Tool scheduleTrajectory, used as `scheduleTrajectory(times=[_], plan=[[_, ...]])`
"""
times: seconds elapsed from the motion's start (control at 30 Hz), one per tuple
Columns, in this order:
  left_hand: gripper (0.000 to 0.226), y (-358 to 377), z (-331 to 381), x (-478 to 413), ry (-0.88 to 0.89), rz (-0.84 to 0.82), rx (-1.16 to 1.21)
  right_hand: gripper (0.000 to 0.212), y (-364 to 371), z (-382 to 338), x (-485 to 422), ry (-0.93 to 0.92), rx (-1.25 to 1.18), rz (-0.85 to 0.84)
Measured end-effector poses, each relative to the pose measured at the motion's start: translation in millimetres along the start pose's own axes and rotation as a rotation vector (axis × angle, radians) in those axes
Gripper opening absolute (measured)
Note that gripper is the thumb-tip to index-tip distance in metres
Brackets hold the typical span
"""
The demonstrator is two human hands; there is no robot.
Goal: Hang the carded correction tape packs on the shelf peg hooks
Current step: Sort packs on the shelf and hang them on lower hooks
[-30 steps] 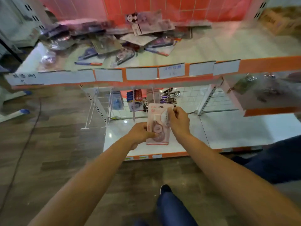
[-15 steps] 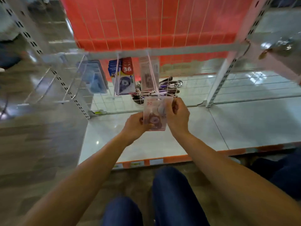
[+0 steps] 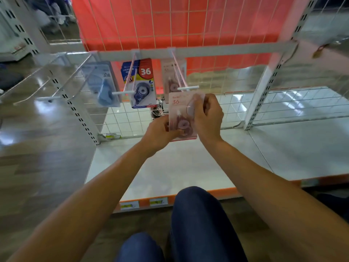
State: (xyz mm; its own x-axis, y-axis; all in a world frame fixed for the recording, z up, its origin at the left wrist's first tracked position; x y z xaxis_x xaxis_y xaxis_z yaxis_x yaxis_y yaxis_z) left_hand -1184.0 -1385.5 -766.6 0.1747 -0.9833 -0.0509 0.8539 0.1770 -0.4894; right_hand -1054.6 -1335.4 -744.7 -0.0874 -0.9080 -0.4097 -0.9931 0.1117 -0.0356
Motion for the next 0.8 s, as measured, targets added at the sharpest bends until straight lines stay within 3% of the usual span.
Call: scheduleTrajectory(times=[0.4,0.53,0.67,0.8], plan=[[0.035,-1.3,-5.3,-24.0,-0.038,0.004,0.004,0.013,14.0,8.1,-21.7,-0.015,0.017,-0.075],[0.052,-4.2,-11.9,-51.5,-0.069,0.13,-0.041,0.012,24.2,24.3,-43.9,-0.011,0.115,-0.089],[0.057,-4.3,3.8,-83.4,0.016,0.292,-0.191,0.017,41.8,33.3,-70.6,0.024,0.13,-0.114],[0.039,-11.5,23.8,-118.2,-0.016,0.404,-0.347,0.021,58.2,37.3,-97.6,0.024,0.222,-0.103]])
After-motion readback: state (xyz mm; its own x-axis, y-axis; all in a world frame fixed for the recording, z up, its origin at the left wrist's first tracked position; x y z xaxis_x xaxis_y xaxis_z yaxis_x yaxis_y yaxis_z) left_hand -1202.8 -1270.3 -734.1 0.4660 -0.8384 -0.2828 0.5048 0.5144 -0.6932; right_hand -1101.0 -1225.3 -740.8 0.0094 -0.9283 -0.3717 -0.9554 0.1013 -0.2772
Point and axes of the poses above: each hand's wrist, its own x-axis away from the middle knuckle, its own y-axis out of the palm, z = x × y, the point moved 2 cm from there along -x, towards the middle knuckle, and after that the axes turned 2 degrees about -x, right-handed, at the moved point
